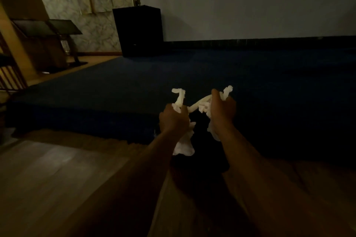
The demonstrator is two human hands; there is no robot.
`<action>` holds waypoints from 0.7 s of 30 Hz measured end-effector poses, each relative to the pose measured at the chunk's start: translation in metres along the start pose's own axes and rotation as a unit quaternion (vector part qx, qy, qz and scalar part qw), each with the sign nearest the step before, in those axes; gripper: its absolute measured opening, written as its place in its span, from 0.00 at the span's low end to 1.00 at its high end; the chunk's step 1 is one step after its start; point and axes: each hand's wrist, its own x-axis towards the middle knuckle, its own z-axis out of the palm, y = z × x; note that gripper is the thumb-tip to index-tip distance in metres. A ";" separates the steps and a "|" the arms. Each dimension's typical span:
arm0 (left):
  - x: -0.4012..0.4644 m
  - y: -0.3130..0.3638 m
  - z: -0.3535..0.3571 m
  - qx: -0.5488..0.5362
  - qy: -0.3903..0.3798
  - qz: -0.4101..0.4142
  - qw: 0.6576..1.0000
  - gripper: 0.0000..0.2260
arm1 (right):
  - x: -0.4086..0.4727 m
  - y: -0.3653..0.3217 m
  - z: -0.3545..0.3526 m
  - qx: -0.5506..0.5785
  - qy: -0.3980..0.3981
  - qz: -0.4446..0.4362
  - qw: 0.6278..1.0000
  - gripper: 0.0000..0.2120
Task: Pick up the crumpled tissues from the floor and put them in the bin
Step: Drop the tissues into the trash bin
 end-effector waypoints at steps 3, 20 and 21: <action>0.001 -0.020 0.024 0.144 -0.006 0.080 0.986 0.19 | 0.016 0.030 0.007 -0.058 -0.047 -0.019 0.997 0.21; -0.105 -0.120 -0.061 0.354 -0.016 0.220 0.909 0.12 | -0.140 0.088 -0.032 -0.430 -0.151 -0.468 0.757 0.09; -0.126 -0.143 -0.072 0.341 -0.004 0.223 0.913 0.11 | -0.164 0.105 -0.036 -0.414 -0.166 -0.469 0.763 0.08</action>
